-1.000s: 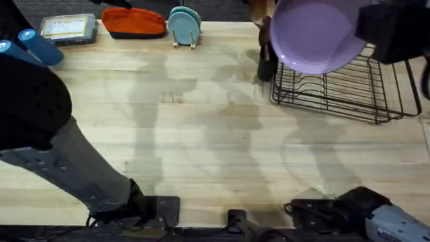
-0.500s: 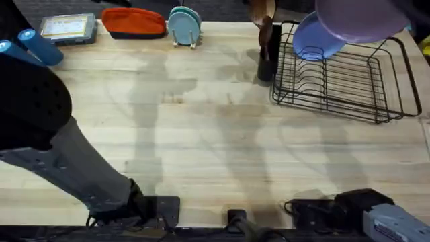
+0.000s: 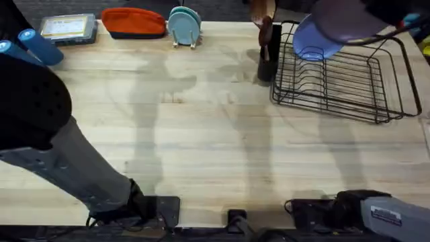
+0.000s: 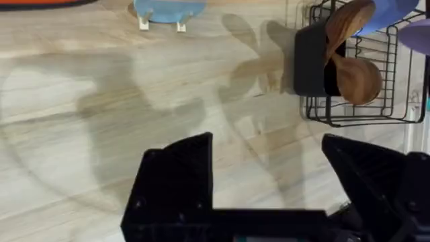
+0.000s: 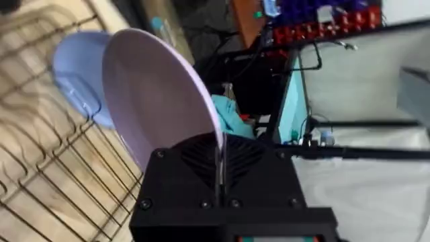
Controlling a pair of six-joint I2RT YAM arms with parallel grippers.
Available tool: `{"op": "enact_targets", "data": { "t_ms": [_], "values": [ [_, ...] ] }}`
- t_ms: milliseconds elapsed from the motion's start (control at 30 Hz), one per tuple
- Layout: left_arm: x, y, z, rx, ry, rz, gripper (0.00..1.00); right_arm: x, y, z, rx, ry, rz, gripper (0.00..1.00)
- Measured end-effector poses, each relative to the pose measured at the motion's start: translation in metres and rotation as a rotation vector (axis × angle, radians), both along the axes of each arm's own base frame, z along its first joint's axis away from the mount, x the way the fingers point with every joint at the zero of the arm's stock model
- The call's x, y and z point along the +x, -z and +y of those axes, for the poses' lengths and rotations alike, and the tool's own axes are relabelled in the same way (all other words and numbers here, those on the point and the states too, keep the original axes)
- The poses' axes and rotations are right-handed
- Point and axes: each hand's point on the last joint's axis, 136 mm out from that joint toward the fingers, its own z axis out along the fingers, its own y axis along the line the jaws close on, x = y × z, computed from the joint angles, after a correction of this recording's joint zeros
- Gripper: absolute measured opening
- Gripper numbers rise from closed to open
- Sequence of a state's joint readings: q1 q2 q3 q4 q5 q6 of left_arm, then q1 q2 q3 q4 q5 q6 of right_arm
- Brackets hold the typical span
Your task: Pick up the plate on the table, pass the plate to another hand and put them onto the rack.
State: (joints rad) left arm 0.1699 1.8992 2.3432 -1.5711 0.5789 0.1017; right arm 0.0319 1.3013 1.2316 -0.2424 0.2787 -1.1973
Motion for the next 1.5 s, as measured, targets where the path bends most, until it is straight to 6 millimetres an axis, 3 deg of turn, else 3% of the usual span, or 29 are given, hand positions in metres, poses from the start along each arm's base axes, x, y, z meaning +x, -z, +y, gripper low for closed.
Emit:
{"op": "enact_targets", "data": {
  "t_ms": [200,233,800,967,1300,1400,1500],
  "values": [
    [0.000,0.000,0.000,0.000,0.000,0.000,0.996,0.027,0.032,0.002,-0.077,-0.044,0.066,0.032],
    [0.000,0.000,0.000,0.000,0.000,-0.001,0.996,0.049,0.049,0.003,-0.105,-0.057,0.069,0.032],
    [0.001,0.000,0.000,0.001,0.000,-0.005,0.995,0.050,0.057,-0.012,-0.110,-0.029,0.092,0.031],
    [0.001,0.000,0.000,0.001,0.000,-0.005,0.995,0.058,0.084,-0.012,-0.109,-0.033,0.153,0.031],
    [0.001,0.000,0.000,0.001,0.000,-0.005,0.995,0.055,0.097,-0.010,-0.102,-0.046,0.200,0.030],
    [0.001,0.000,0.000,0.001,0.000,-0.005,0.995,0.052,0.126,-0.007,-0.095,-0.072,0.290,0.031],
    [0.001,0.000,0.000,0.001,0.000,-0.005,0.996,0.056,0.129,-0.007,-0.096,-0.072,0.294,0.031]
  ]
}}
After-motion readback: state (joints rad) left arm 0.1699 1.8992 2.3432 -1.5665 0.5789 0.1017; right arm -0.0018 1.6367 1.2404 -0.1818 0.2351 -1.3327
